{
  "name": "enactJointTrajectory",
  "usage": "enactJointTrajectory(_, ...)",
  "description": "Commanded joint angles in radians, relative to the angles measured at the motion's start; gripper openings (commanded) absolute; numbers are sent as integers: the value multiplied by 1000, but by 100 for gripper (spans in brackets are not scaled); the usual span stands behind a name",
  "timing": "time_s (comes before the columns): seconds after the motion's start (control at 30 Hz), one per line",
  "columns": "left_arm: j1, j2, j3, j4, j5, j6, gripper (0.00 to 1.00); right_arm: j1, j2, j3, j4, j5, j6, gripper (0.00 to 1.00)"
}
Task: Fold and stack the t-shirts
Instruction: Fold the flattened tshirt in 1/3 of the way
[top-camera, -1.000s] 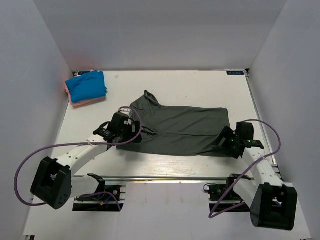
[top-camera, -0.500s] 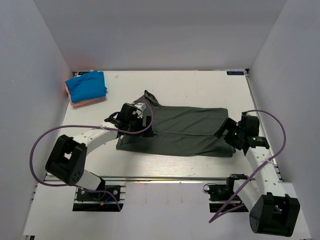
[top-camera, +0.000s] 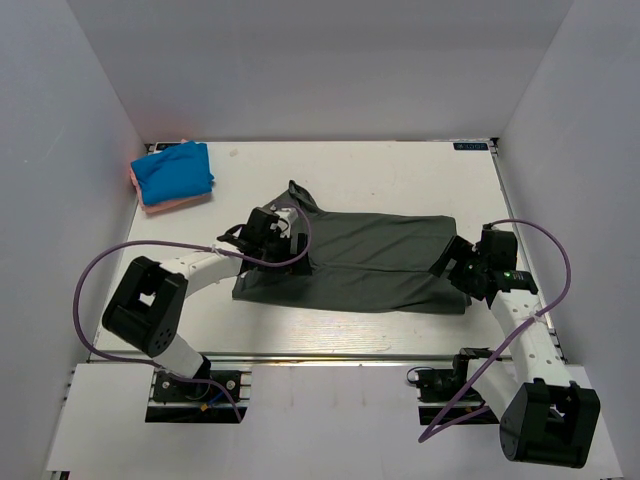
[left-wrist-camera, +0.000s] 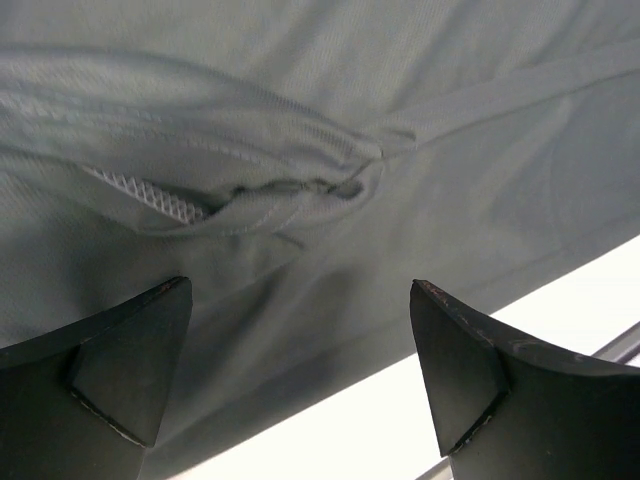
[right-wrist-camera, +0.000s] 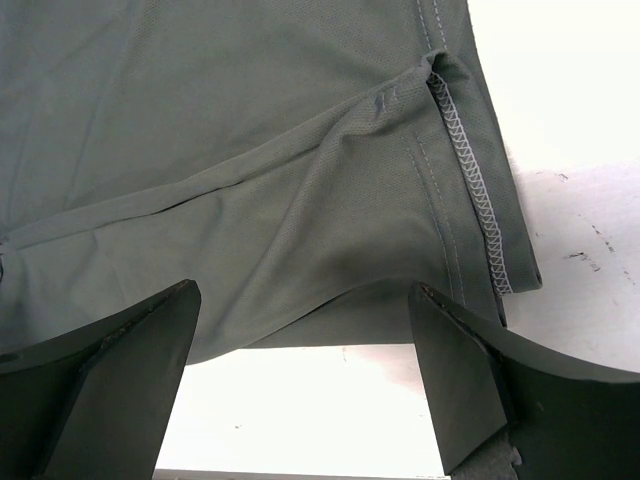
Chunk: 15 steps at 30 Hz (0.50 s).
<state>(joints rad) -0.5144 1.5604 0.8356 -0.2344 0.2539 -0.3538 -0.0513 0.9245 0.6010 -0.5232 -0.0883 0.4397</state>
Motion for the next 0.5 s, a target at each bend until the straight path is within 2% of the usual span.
enactJointTrajectory(0.0,-4,-16,31,87,-18,-11,100,-4,-13,46,6,10,-12,90)
enactJointTrajectory(0.17,-4,12,22,158,-36,-33,100,-2,-15,40,6,12,-12,90)
enactJointTrajectory(0.47,-4,136,100,263,-25,-42,100,-2,-45,52,-23,50,-10,90)
